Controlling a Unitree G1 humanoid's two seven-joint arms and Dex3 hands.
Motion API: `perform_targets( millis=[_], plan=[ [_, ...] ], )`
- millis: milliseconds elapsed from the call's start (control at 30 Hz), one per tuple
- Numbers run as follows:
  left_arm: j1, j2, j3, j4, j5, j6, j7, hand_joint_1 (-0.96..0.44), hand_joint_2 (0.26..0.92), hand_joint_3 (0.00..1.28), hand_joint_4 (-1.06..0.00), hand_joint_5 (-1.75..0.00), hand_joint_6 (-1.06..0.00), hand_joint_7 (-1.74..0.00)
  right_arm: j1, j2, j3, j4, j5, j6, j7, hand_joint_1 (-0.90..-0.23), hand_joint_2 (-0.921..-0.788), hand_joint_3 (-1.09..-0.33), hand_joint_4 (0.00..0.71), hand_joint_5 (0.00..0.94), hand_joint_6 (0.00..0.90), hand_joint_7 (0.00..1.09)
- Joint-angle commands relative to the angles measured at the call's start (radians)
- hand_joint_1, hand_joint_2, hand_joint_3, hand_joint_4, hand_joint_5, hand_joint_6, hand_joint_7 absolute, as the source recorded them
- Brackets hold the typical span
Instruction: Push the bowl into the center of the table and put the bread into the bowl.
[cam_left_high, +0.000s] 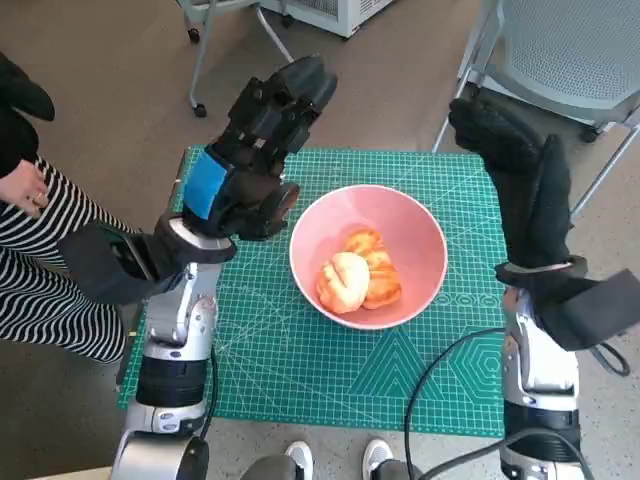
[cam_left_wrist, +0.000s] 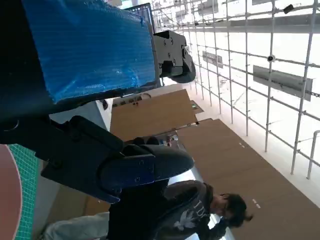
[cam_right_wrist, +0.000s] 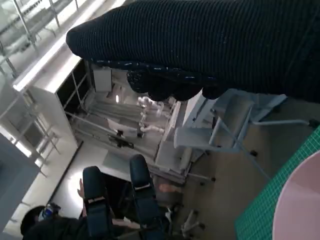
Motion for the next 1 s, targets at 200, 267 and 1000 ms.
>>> perform_targets(
  millis=[200, 267, 1000],
  plan=[
    [0.009, 0.011, 0.001, -0.017, 0.001, 0.007, 0.000, -0.74, 0.775, 0.61, 0.00, -0.20, 0.00, -0.59, -0.001, -0.005, 0.002, 0.026, -0.002, 0.010, 0.017, -0.724, -0.921, -0.708, 0.176, 0.001, 0.044, 0.55],
    [0.009, 0.011, 0.001, -0.017, 0.001, 0.008, 0.000, -0.74, 0.774, 0.61, 0.00, -0.20, 0.00, -0.59, -0.001, -0.005, 0.002, 0.026, -0.002, 0.010, 0.018, -0.724, -0.921, -0.708, 0.176, 0.000, 0.043, 0.55],
    [0.052, 0.062, 0.035, -0.021, -0.011, -0.030, -0.041, -0.70, 0.840, 0.46, 0.00, -0.11, 0.00, -0.45, -0.040, 0.037, 0.027, 0.139, -0.022, -0.049, 0.012, -0.712, -0.921, -0.742, 0.151, 0.003, 0.019, 0.56]
  ],
)
